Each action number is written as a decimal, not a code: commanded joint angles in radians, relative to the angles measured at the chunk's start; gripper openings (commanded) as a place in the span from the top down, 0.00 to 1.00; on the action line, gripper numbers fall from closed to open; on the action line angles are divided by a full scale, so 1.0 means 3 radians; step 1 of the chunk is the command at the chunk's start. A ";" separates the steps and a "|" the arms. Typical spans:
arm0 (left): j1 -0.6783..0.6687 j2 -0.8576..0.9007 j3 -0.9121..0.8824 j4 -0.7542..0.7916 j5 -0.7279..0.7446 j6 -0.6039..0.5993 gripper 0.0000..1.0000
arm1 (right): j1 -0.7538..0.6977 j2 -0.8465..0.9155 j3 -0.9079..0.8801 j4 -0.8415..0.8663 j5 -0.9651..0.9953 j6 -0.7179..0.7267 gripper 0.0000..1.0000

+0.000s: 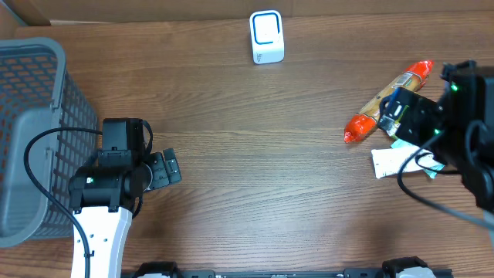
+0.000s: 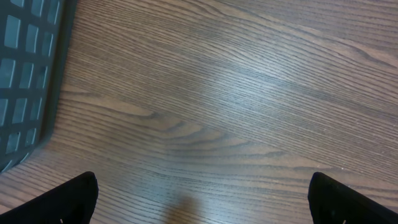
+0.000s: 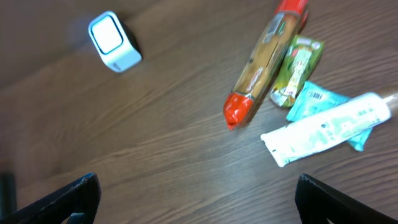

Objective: Scan the item barcode

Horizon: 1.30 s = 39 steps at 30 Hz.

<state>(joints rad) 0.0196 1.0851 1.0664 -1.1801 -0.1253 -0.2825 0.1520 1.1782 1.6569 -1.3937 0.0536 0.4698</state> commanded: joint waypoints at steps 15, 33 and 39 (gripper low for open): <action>-0.0001 0.0005 0.0000 0.0010 -0.0042 -0.0033 0.01 | -0.0470 -0.2406 -0.2970 0.3126 -0.0256 -0.1072 0.00; -0.0001 0.0005 0.0000 0.0010 -0.0042 -0.0033 0.00 | -0.0418 -0.3850 -0.5406 0.4823 -0.0445 -0.1071 0.00; -0.0001 0.0005 0.0000 0.0010 -0.0042 -0.0033 0.00 | -0.0240 -0.3920 -0.5496 0.4626 -0.0174 -0.1072 0.00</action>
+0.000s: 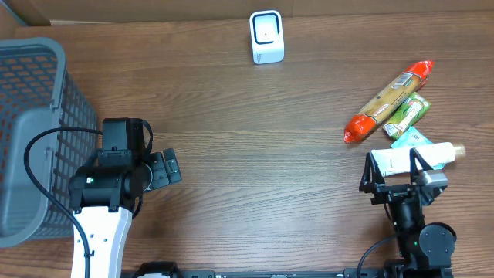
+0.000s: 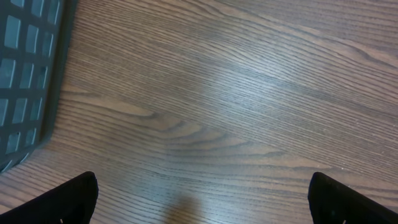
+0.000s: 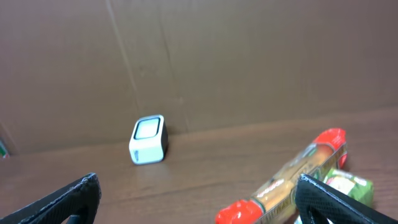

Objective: Scan the item barcode

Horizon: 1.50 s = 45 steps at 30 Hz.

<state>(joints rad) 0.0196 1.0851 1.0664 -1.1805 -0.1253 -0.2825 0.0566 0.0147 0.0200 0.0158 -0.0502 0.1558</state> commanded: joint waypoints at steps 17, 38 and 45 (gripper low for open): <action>-0.0001 0.0005 0.0000 0.0011 -0.0042 -0.0033 0.00 | 0.0108 -0.0039 -0.0041 -0.0333 0.0161 -0.0024 0.00; -0.0004 -0.0221 -0.0078 0.0062 -0.0225 -0.0031 0.00 | 0.0108 -0.0039 -0.0041 -0.0333 0.0161 -0.0024 0.00; 0.0010 -0.1579 -0.1709 0.2412 0.0235 0.0835 0.00 | 0.0108 -0.0039 -0.0041 -0.0333 0.0161 -0.0024 0.00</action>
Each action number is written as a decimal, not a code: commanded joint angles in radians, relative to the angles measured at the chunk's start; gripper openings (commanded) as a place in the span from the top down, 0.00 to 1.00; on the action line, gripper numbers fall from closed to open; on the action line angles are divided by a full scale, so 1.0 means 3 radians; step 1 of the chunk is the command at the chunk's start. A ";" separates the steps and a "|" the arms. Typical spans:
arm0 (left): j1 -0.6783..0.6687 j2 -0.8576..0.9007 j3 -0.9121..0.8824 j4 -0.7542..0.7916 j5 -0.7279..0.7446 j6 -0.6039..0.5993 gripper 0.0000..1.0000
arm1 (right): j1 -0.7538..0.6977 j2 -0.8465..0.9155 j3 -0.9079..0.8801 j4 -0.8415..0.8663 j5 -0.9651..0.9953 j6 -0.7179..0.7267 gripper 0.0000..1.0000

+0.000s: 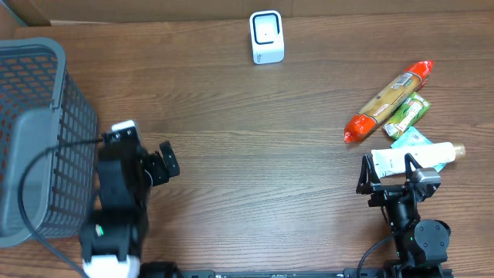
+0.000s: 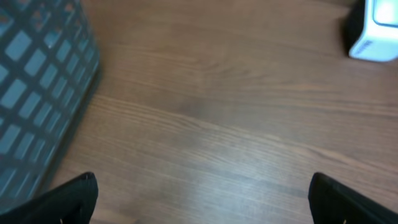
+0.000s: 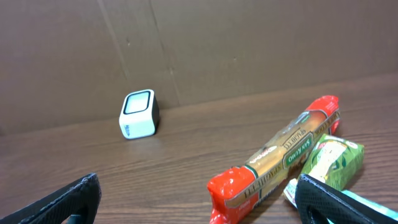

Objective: Scan the item barcode

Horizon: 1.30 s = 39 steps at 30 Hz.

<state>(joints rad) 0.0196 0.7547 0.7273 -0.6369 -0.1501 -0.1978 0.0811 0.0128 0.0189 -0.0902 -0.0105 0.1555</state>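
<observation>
The white barcode scanner (image 1: 267, 36) stands at the far middle of the table, and shows as the scanner (image 3: 138, 114) and the scanner (image 2: 376, 31) in the wrist views. At the right lie a red-ended spaghetti pack (image 1: 388, 102), a green packet (image 1: 407, 114), a teal packet (image 1: 409, 139) and a white tube (image 1: 409, 160). My right gripper (image 1: 390, 176) sits low at the near edge behind the tube, open and empty (image 3: 199, 205). The spaghetti pack (image 3: 280, 162) lies just ahead of it. My left gripper (image 1: 164, 166) hangs open and empty (image 2: 202, 205) beside the basket.
A grey mesh basket (image 1: 31, 131) fills the left side, and the basket (image 2: 37, 93) is close on the left of the left wrist view. A brown cardboard wall (image 3: 249, 43) backs the table behind the scanner.
The left arm has shifted: its body now sits nearer the front edge, and its wrist camera has tilted up from bare wood to take in the scanner. The right arm barely moved.
At first my right gripper hovered open over the items at the right, looking down on them. Later it was drawn back low to the near edge, facing the scanner across the table. The left arm stayed still until now. No item has moved.
</observation>
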 commanded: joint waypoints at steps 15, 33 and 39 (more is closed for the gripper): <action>0.0089 -0.2398 -0.2327 0.2024 0.0465 0.1588 0.00 | 0.0027 -0.0033 -0.0037 0.0020 0.0029 -0.0023 0.00; 0.0080 -0.2500 -0.2407 0.1864 0.0554 0.1457 0.00 | 0.0027 -0.0033 -0.0037 0.0020 0.0029 -0.0023 0.00; 0.0080 -0.2500 -0.2407 0.1864 0.0554 0.1457 0.00 | 0.0027 -0.0033 -0.0037 0.0020 0.0029 -0.0023 0.00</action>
